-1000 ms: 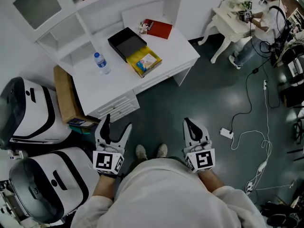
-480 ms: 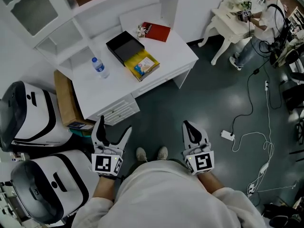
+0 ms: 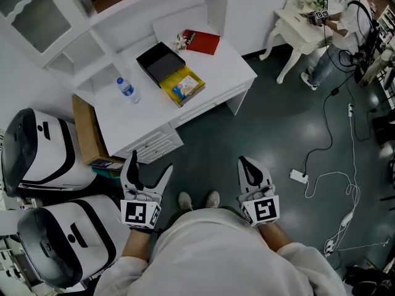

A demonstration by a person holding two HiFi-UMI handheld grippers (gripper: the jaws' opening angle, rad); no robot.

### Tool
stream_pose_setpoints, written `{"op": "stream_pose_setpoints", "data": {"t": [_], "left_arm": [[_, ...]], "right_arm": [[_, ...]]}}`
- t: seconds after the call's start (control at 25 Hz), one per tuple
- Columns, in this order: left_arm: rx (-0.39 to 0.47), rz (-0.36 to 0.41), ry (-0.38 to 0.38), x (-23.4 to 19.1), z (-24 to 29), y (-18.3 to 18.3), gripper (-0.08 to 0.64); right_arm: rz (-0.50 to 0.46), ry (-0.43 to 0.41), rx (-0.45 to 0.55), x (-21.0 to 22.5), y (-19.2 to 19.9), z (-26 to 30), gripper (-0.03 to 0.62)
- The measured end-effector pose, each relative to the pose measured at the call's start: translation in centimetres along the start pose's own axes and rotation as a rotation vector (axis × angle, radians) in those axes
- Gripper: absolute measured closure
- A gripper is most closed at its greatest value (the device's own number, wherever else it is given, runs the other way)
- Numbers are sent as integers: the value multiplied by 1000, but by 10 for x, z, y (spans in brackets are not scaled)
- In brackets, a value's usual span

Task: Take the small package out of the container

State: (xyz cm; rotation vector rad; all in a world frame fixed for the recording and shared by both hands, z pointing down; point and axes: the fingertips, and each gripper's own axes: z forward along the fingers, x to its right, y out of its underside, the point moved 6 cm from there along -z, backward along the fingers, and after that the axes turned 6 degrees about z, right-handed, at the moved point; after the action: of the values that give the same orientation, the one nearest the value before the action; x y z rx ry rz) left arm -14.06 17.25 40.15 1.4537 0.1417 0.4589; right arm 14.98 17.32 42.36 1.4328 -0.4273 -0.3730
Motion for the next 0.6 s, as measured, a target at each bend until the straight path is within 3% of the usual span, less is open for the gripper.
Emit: {"op": "stream_pose_setpoints", "data": {"t": [0.6], "left_arm": [[-40, 28, -50, -5, 13, 7, 120]], "right_arm": [[-1, -57, -26, 15, 14, 8, 568]]}}
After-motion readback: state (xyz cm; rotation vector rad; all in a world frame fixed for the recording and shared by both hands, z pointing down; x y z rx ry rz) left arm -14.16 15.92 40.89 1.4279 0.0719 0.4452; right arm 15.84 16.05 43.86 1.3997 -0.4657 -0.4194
